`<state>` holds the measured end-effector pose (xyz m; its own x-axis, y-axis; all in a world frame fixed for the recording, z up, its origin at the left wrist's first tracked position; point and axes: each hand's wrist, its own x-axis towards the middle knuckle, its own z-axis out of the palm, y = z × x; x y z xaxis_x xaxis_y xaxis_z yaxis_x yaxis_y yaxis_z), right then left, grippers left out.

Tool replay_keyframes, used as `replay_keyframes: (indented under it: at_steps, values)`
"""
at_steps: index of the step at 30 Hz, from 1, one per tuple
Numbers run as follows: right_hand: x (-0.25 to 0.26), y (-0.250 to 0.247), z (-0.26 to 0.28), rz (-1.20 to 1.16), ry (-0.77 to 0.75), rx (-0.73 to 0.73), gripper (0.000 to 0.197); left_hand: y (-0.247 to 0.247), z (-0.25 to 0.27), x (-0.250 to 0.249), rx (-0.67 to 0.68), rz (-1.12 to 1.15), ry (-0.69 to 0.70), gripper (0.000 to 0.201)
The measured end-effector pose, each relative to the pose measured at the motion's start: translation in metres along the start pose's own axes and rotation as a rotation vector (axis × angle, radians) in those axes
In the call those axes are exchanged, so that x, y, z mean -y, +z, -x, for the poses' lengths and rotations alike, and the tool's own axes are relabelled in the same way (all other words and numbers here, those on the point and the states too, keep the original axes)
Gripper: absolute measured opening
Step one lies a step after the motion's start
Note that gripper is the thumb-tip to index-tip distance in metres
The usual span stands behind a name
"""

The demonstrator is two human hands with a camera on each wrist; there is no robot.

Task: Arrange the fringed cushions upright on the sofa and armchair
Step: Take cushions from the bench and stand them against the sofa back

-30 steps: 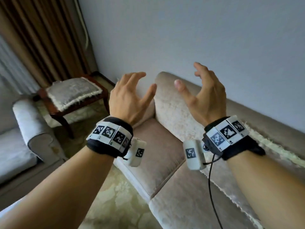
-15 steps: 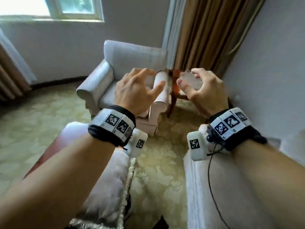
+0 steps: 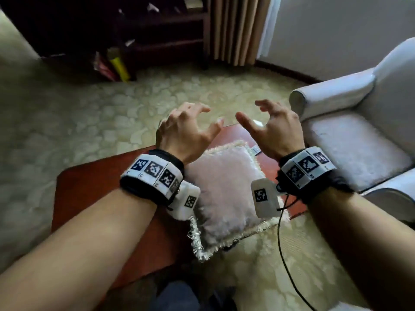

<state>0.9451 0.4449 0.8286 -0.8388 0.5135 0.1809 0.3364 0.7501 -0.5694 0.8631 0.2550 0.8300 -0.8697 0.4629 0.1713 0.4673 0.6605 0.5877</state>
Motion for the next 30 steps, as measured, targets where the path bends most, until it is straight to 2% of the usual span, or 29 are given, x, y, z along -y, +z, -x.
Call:
replay_keyframes:
  at_steps: [7, 13, 22, 26, 30]
  values:
    - [-0.007, 0.066, -0.006, -0.052, -0.105, 0.161, 0.072, 0.026, 0.051, 0.051, -0.066, -0.023, -0.258, 0.065]
    - [-0.041, 0.117, -0.026, -0.085, -0.083, 0.239, 0.089, 0.077, 0.056, 0.084, -0.032, 0.015, -0.440, 0.052]
    - [-0.149, 0.189, -0.066, 0.030, 0.040, 0.359, 0.081, 0.199, 0.015, 0.128, 0.114, 0.112, -0.627, 0.062]
    - [-0.199, 0.217, -0.068, 0.045, 0.110, 0.402, 0.070, 0.249, 0.015, 0.145, 0.146, 0.113, -0.723, 0.063]
    - [-0.261, 0.251, -0.065, 0.046, 0.203, 0.436, 0.071, 0.302, 0.028, 0.167, 0.129, 0.094, -0.835, 0.062]
